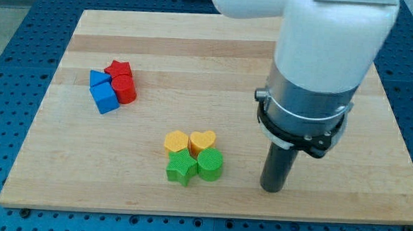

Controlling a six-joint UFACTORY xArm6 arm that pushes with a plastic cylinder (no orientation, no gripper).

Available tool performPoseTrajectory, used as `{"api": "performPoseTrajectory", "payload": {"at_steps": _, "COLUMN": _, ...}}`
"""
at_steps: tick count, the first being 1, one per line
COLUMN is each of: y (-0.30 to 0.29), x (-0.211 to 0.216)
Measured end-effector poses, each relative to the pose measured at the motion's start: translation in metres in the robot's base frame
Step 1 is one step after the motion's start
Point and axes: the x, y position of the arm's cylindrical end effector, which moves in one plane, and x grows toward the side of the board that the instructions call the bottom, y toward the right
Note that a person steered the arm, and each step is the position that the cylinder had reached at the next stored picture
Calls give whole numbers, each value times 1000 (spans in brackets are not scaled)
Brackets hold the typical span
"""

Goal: Nudge the green circle along with green star left a bit

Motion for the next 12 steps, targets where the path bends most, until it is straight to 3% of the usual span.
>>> {"api": "performPoseTrajectory", "payload": {"at_steps": 12, "y": -78, "x": -22}}
